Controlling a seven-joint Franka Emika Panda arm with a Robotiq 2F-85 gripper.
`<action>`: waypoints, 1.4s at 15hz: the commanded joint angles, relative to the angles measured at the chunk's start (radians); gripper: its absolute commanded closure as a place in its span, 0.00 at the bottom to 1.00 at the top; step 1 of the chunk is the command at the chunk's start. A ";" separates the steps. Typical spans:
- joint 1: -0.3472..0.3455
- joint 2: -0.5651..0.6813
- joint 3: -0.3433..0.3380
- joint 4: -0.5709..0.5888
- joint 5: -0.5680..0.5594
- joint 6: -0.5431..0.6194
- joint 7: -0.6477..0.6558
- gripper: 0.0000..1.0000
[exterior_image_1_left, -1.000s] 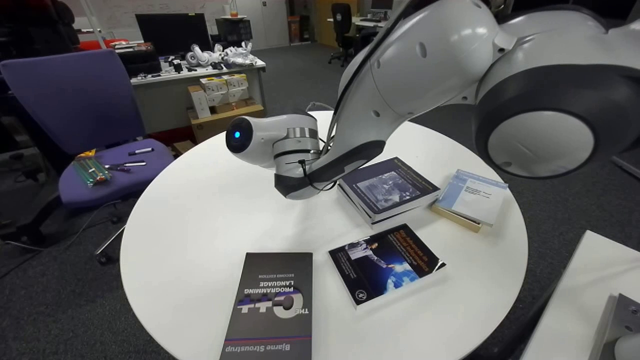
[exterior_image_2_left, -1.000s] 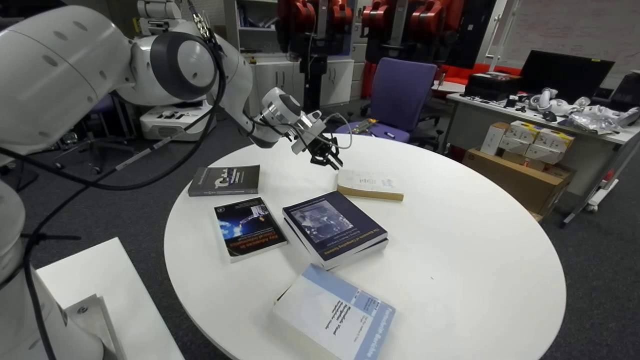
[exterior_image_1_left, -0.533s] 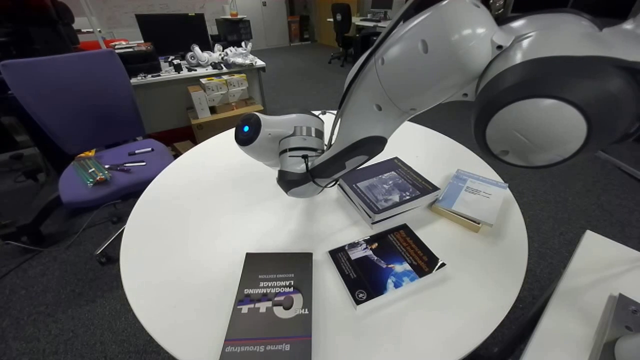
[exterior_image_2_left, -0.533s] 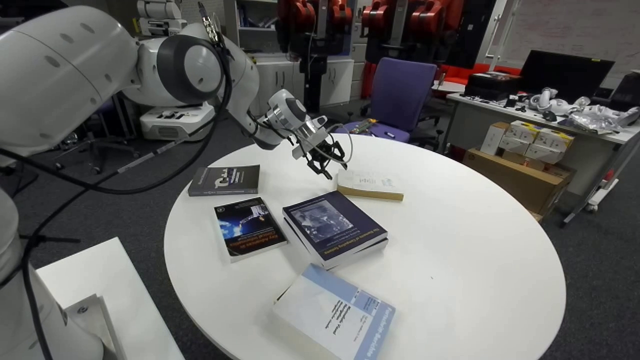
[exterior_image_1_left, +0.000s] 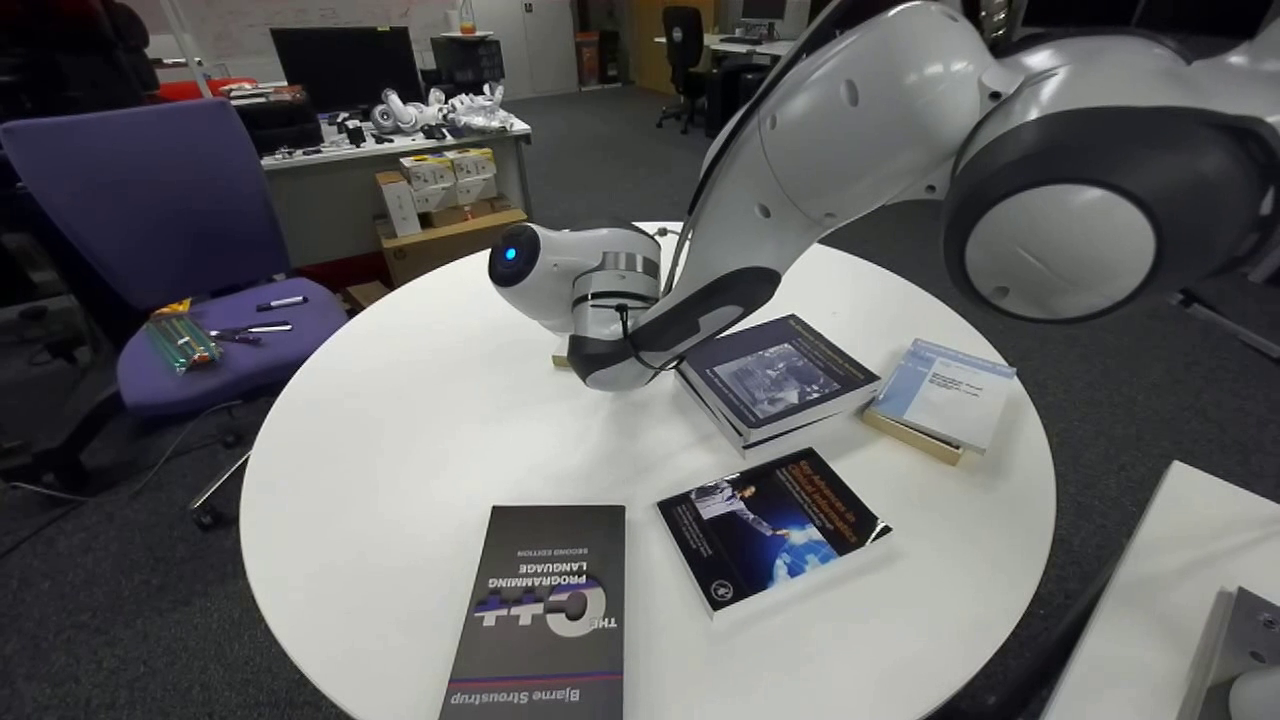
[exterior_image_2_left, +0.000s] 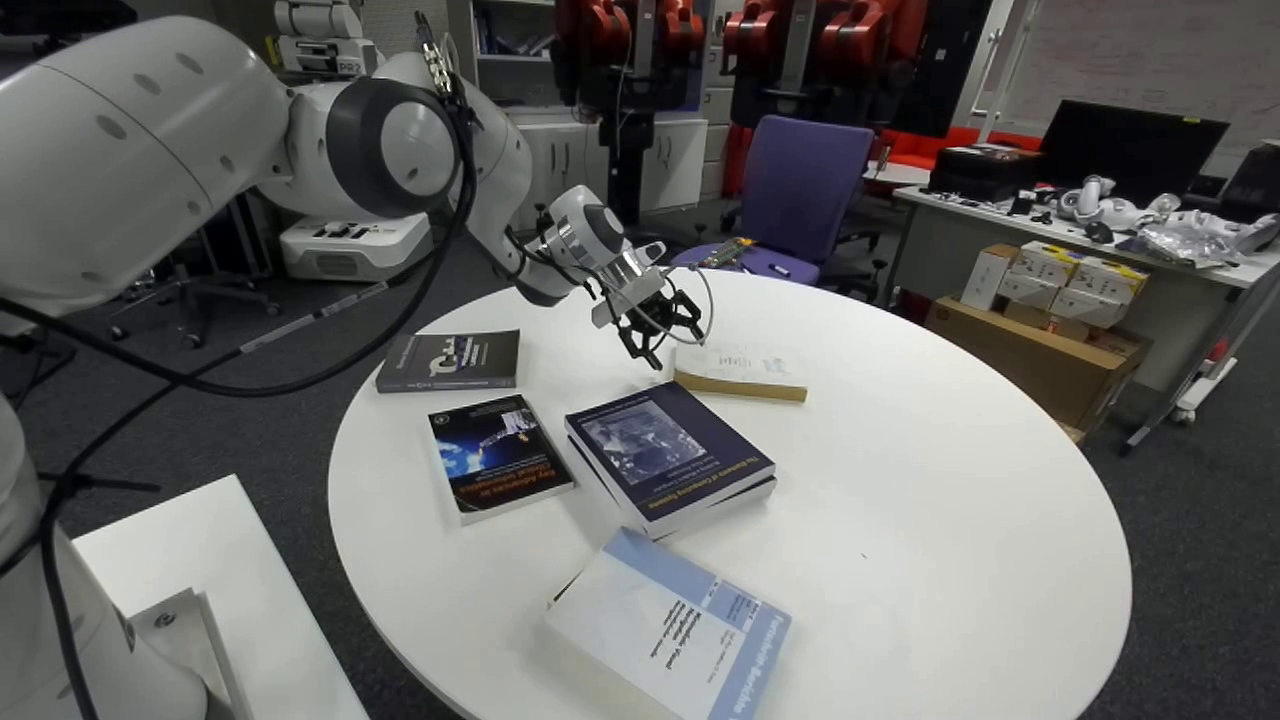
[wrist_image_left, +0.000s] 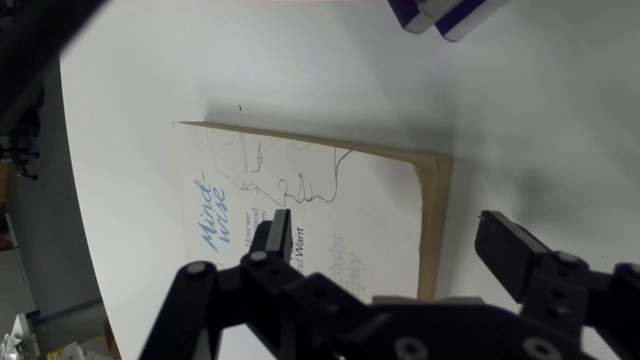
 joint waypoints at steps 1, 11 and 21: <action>-0.011 -0.007 0.001 -0.007 -0.009 0.017 0.027 0.00; -0.005 -0.002 -0.029 -0.010 -0.050 0.027 0.061 0.58; -0.006 -0.010 -0.033 -0.018 -0.057 0.035 0.070 1.00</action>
